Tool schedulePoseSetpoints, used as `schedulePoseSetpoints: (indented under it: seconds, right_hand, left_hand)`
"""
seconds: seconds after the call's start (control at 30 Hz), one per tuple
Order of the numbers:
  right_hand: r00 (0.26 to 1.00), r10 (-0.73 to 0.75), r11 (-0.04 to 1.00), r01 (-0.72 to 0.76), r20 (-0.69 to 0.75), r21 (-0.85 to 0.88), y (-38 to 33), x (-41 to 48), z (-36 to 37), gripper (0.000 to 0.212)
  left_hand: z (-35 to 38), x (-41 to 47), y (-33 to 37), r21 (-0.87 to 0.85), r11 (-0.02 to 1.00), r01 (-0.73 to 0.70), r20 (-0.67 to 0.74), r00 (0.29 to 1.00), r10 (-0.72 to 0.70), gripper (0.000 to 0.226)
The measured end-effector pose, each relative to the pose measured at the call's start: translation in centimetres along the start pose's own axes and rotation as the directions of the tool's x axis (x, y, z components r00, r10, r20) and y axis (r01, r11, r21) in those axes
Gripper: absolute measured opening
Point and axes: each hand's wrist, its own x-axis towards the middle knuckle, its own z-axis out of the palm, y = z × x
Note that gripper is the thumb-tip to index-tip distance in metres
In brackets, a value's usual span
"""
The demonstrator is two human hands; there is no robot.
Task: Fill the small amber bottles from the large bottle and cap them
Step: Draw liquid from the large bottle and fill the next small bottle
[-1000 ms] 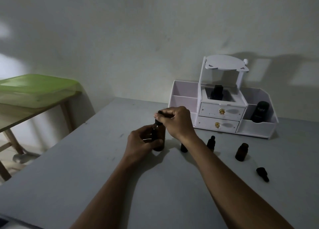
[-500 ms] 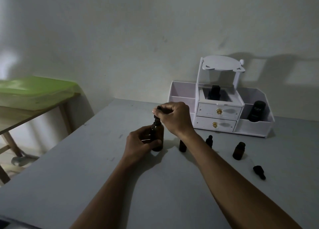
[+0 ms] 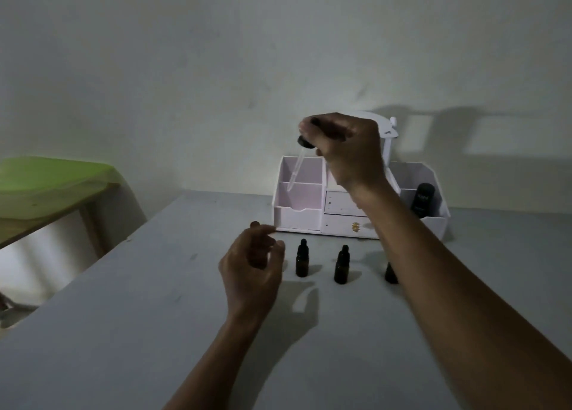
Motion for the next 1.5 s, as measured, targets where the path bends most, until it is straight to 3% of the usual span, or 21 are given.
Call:
schedulePoseSetpoints:
  seconds: [0.13,0.23,0.3,0.47,0.63,0.8,1.0,1.5]
  right_hand:
    - [0.995,-0.016,0.998,0.010,-0.099,-0.065,1.1,-1.5,-5.1,0.009]
    - [0.984,0.030,0.992,-0.051,-0.175,-0.113,2.8,-2.9,-9.2,0.010]
    - [0.971,0.099,0.984,-0.128,-0.216,-0.122,3.8,-3.5,-11.4,0.006]
    - [0.954,0.184,0.968,-0.218,-0.236,-0.126,5.7,-3.9,-14.7,0.021]
    - [0.952,0.254,0.956,-0.274,-0.173,-0.104,7.5,-4.0,-15.2,0.017]
    - [0.955,0.263,0.955,-0.278,-0.137,-0.101,9.0,-4.2,-15.2,0.008]
    - [0.950,0.279,0.953,-0.292,-0.143,-0.079,9.8,-4.0,-15.4,0.004]
    - [0.960,0.251,0.948,-0.270,-0.126,-0.167,11.0,-4.3,-15.3,0.002]
  left_hand:
    - [3.8,-3.4,3.3,-0.124,0.987,0.105,0.255,0.964,-0.071,0.018]
    - [6.9,-5.2,4.6,-0.140,0.957,0.253,0.483,0.861,-0.157,0.031]
    - [9.0,-5.7,4.8,-0.094,0.948,0.303,0.556,0.806,-0.203,0.043]
    - [13.2,-6.2,4.1,0.050,0.942,0.331,0.568,0.767,-0.299,0.064]
    - [15.3,-5.6,3.1,0.108,0.944,0.313,0.568,0.760,-0.317,0.068]
    - [16.1,-5.2,2.8,0.092,0.952,0.293,0.592,0.752,-0.289,0.061]
    - [16.2,-5.2,3.0,0.087,0.949,0.304,0.570,0.766,-0.297,0.037]
    - [16.2,-5.4,2.6,0.090,0.954,0.286,0.577,0.766,-0.284,0.038]
